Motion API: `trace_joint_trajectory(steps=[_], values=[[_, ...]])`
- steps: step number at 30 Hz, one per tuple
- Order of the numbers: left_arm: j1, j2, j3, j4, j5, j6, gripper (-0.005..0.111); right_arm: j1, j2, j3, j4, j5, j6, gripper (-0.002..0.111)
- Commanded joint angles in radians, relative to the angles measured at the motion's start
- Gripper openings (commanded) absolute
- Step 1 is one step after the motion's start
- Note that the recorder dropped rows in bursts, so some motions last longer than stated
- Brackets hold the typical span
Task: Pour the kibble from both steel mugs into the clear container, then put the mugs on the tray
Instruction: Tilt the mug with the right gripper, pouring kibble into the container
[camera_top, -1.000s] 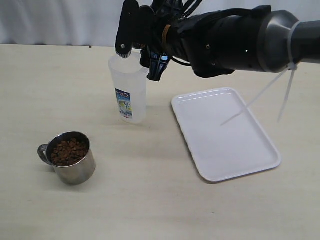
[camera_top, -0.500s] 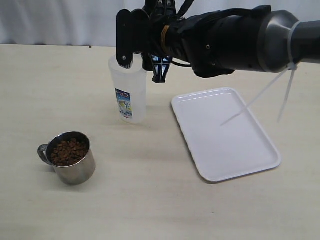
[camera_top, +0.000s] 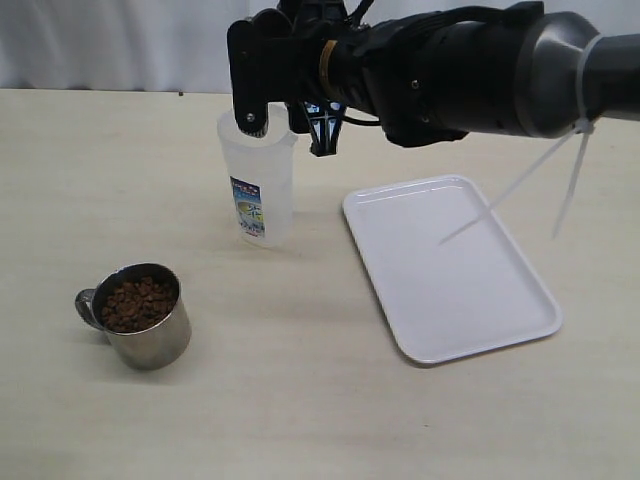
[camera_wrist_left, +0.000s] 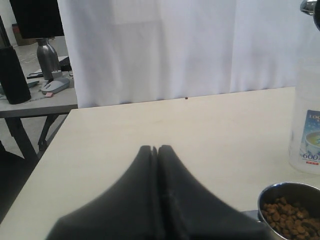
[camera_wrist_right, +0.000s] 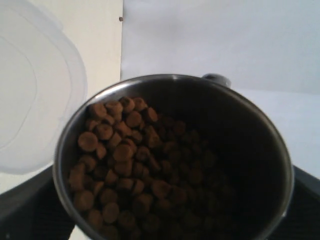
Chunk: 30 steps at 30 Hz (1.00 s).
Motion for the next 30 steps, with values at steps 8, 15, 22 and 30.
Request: trace_joint_trajectory(steps=[8,15,22,30], values=[[-0.008,-0.003,0.002,-0.002,-0.012,-0.002,0.0,-0.005,-0.007,-0.011,-0.013,0.006,-0.087,0.005],[-0.008,-0.003,0.002,0.0,-0.012,-0.002,0.0,-0.005,-0.007,-0.011,-0.013,-0.01,-0.14,0.005],[-0.008,-0.003,0.002,0.0,-0.012,-0.002,0.0,-0.005,0.014,-0.044,-0.013,-0.01,-0.145,0.005],[-0.008,-0.003,0.002,0.0,-0.012,-0.002,0.0,0.006,0.059,-0.065,-0.013,0.014,-0.239,0.005]])
